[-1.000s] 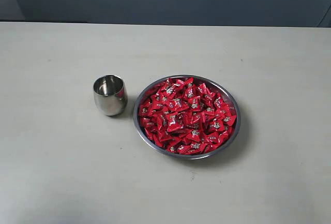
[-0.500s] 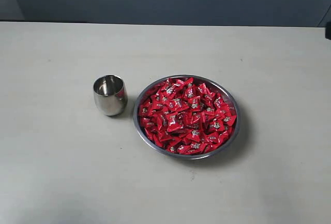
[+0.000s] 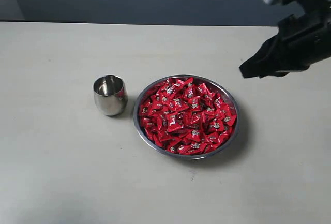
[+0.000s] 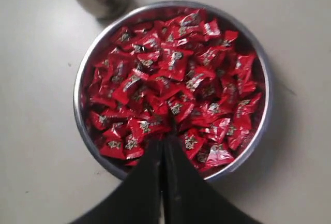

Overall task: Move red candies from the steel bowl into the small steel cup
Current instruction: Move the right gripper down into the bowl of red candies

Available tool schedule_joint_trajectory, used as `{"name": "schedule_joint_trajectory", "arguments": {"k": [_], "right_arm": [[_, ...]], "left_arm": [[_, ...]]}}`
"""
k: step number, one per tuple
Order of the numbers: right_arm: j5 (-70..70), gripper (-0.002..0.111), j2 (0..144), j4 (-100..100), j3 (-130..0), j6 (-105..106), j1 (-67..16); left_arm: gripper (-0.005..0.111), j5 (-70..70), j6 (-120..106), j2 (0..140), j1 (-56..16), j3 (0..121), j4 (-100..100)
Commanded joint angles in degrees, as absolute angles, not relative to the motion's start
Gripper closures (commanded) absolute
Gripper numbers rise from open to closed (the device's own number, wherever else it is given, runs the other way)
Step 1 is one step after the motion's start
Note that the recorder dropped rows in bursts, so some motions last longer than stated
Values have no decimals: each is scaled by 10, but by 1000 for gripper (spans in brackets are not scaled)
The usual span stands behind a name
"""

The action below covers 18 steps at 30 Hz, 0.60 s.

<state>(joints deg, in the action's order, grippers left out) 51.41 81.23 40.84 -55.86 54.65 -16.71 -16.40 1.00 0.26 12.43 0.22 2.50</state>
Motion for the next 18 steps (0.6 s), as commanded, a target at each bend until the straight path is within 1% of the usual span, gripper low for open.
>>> {"name": "schedule_joint_trajectory", "arguments": {"k": [1, 8, 14, 18], "right_arm": [[480, 109, 864, 371, -563, 525, -233], [416, 109, 928, 328, -563, 500, -323], [371, 109, 942, 330, -568, 455, -362], [364, 109, 964, 324, -603, 394, -373]], "left_arm": [[106, -163, 11, 0, 125, 0, 26], [106, -163, 11, 0, 125, 0, 26], [106, -163, 11, 0, 125, 0, 26], [106, -163, 11, 0, 125, 0, 26]]}}
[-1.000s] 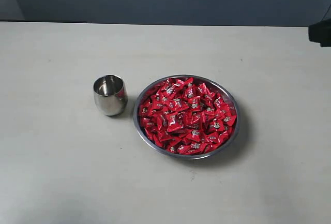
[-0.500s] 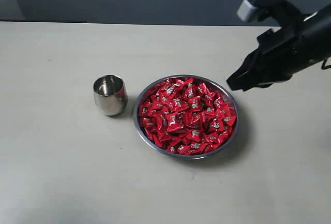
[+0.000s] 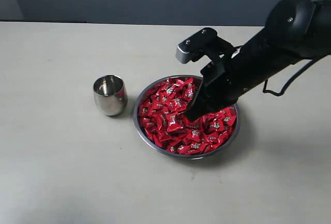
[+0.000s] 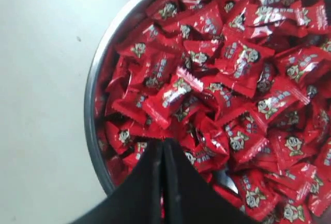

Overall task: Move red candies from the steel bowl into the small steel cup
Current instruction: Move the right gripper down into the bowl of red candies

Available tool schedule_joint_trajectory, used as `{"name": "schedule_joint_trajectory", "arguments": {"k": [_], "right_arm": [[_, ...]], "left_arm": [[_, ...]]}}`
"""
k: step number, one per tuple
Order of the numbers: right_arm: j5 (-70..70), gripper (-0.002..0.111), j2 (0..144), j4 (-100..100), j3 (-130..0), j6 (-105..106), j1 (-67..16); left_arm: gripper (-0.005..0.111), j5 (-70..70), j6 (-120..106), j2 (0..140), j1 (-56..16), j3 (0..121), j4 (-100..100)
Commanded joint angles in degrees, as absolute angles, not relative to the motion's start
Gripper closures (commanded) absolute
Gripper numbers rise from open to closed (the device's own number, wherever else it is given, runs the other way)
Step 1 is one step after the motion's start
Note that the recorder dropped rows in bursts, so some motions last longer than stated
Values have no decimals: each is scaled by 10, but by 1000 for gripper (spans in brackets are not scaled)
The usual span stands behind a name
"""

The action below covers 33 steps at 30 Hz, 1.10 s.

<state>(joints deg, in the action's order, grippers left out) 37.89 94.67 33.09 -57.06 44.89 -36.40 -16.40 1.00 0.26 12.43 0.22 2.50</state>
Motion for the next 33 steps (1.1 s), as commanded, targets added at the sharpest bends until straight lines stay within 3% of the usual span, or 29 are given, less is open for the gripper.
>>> {"name": "schedule_joint_trajectory", "arguments": {"k": [1, 16, 24, 33], "right_arm": [[371, 109, 975, 324, -616, 381, -373], [430, 109, 1066, 296, -700, 343, -380], [427, 76, 1095, 270, -700, 284, -383], [421, 76, 1126, 306, -700, 259, -383]], "left_arm": [[106, -163, 11, 0, 125, 0, 26], [106, -163, 11, 0, 125, 0, 26], [106, -163, 11, 0, 125, 0, 26], [106, -163, 11, 0, 125, 0, 26]]}}
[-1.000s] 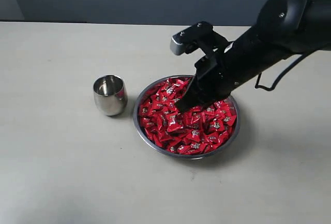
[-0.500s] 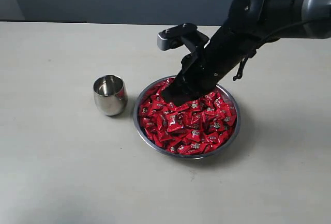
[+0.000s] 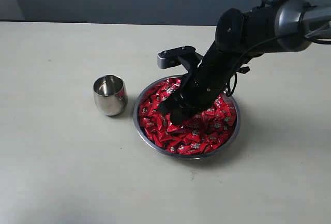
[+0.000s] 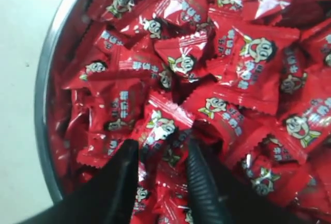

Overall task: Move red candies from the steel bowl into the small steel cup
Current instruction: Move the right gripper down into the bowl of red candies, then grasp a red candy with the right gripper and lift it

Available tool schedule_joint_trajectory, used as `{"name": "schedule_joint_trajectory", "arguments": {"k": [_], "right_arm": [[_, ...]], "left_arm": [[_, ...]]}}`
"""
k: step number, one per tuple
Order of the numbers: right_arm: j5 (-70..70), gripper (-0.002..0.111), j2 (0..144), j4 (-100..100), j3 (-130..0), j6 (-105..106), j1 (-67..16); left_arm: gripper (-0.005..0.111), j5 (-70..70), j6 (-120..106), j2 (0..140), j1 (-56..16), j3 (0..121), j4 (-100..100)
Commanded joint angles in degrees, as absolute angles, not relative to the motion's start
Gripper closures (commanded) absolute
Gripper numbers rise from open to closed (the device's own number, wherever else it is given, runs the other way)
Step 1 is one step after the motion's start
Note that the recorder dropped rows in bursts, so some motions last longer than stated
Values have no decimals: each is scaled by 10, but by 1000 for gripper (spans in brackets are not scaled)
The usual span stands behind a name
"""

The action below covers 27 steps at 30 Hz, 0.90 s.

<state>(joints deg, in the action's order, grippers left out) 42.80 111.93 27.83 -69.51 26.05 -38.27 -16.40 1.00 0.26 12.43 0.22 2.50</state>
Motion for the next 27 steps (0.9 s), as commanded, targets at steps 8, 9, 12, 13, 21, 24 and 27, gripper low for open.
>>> {"name": "schedule_joint_trajectory", "arguments": {"k": [8, 9, 12, 13, 21, 24, 27], "right_arm": [[414, 76, 1141, 341, -701, 259, -384], [414, 76, 1145, 342, -701, 259, -384], [414, 76, 1149, 341, -701, 259, -384], [414, 76, 1149, 343, -701, 259, -384], [402, 76, 1157, 343, -701, 259, -384], [393, 76, 1157, 343, -701, 257, -384], [391, 89, 1157, 338, -701, 257, -384]], "left_arm": [[106, -163, 11, 0, 125, 0, 26], [106, -163, 11, 0, 125, 0, 26], [106, -163, 11, 0, 125, 0, 26], [106, -163, 11, 0, 125, 0, 26], [106, -163, 11, 0, 125, 0, 26], [106, -163, 11, 0, 125, 0, 26], [106, -163, 11, 0, 125, 0, 26]]}}
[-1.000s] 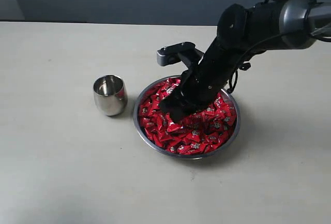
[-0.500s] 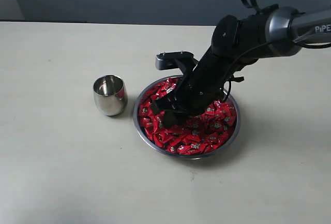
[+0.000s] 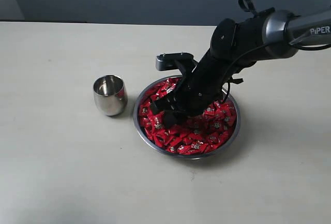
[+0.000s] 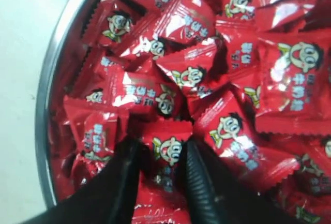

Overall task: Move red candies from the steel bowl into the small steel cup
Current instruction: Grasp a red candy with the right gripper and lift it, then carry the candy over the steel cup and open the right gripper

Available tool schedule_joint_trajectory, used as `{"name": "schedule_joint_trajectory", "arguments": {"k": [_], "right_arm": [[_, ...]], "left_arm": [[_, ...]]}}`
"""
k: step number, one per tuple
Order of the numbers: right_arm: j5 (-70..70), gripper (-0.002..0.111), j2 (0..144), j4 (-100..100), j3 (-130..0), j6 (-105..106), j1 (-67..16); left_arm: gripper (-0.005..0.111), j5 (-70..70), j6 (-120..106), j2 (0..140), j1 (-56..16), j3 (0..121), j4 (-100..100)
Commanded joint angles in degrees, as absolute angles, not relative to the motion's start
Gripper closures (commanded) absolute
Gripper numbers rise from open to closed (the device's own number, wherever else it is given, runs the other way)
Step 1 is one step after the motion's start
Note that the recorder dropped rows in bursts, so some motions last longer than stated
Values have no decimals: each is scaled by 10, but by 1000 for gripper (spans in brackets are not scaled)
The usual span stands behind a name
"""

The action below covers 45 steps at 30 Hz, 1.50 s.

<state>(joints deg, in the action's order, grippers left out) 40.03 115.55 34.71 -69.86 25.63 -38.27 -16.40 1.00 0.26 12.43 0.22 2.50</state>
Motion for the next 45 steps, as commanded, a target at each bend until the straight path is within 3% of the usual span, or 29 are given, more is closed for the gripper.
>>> {"name": "schedule_joint_trajectory", "arguments": {"k": [1, 3, 21, 31, 45], "right_arm": [[392, 100, 1157, 334, -701, 257, -384], [395, 109, 1157, 321, -701, 257, -384], [484, 109, 1154, 318, -781, 248, -384], [501, 109, 1154, 184, -847, 162, -384], [462, 109, 1172, 287, -965, 266, -411]], "left_arm": [[106, -163, 11, 0, 125, 0, 26], [106, -163, 11, 0, 125, 0, 26], [106, -163, 11, 0, 125, 0, 26], [106, -163, 11, 0, 125, 0, 26], [106, -163, 11, 0, 125, 0, 26]]}}
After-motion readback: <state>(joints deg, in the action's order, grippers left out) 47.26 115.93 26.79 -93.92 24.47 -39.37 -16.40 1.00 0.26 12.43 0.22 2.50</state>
